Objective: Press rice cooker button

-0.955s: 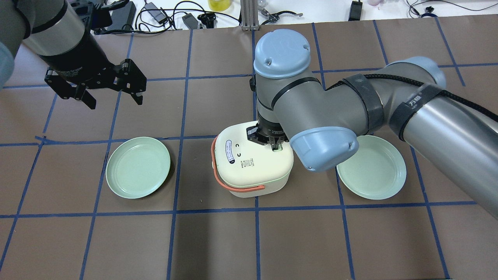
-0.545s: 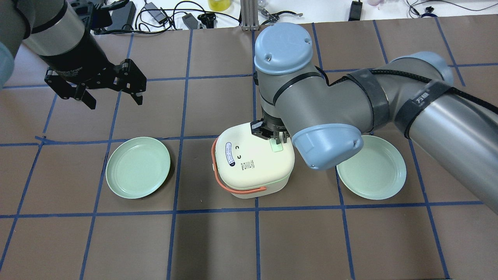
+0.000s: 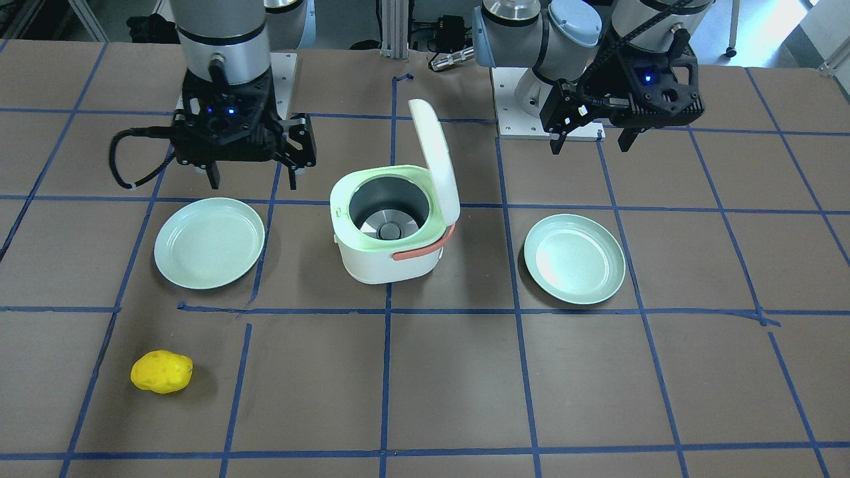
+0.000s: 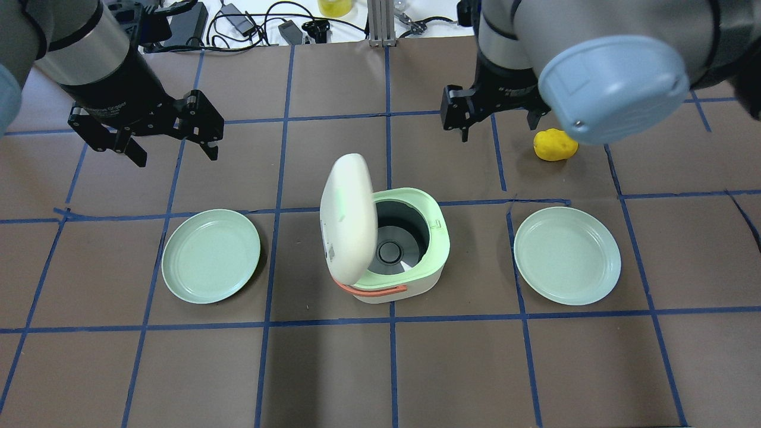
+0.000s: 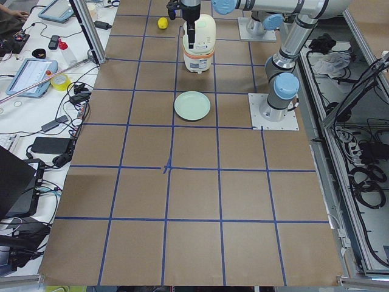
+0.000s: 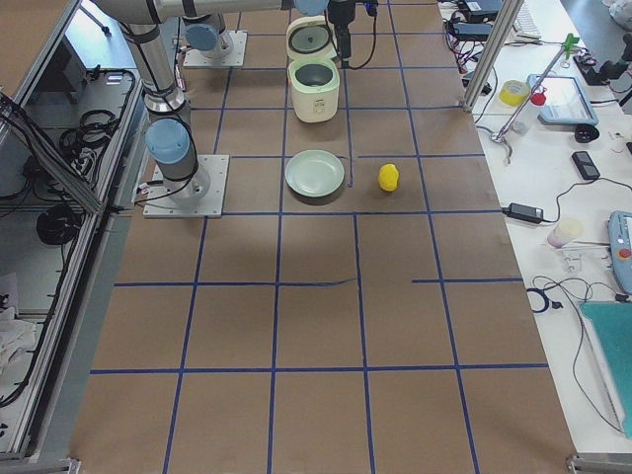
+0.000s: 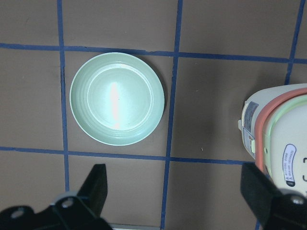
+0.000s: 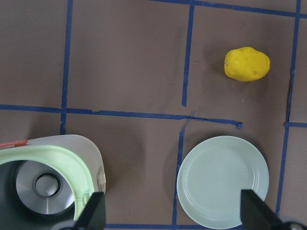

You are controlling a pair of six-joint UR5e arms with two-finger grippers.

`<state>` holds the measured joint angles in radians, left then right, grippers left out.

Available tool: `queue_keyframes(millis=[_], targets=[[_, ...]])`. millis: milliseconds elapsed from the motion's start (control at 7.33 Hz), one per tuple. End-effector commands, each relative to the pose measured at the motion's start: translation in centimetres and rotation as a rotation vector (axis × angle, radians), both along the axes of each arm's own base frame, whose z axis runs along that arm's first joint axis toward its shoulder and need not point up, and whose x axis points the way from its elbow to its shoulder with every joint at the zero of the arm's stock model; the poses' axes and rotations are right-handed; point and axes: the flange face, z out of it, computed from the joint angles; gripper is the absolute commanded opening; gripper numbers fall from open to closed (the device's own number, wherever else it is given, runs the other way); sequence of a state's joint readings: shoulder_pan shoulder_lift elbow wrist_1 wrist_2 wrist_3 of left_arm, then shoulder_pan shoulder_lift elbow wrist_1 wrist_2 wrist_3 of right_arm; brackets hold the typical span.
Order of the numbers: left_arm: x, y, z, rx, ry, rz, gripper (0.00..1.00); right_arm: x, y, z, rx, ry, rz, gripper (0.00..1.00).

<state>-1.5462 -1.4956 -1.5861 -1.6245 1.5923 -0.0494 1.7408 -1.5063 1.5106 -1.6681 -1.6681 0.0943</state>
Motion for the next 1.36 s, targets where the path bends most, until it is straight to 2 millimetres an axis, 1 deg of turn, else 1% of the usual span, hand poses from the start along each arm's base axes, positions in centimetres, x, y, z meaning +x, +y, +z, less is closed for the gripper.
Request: queue_keyframes(millis=[0,136,818,1227], targets=[[0.0,0.0,0.0,0.0,0.0,0.0,1.0,-4.87,-1.86,2.58,0.017,-0.076,-0.058,1.0],[0.0,0.0,0.0,0.0,0.0,0.0,1.0,-5.84,-2.06,3.09,0.011,-0.073,-0.038,1.0],[0.0,0.0,0.0,0.0,0.0,0.0,1.0,-5.62,-1.82,3.1,0.005,-0.066,-0.038,1.0],[0.0,0.0,0.0,0.0,0.0,0.001,1.0,-5.56,-1.75,2.97,0.005,-0.077,-0.08,1.0]])
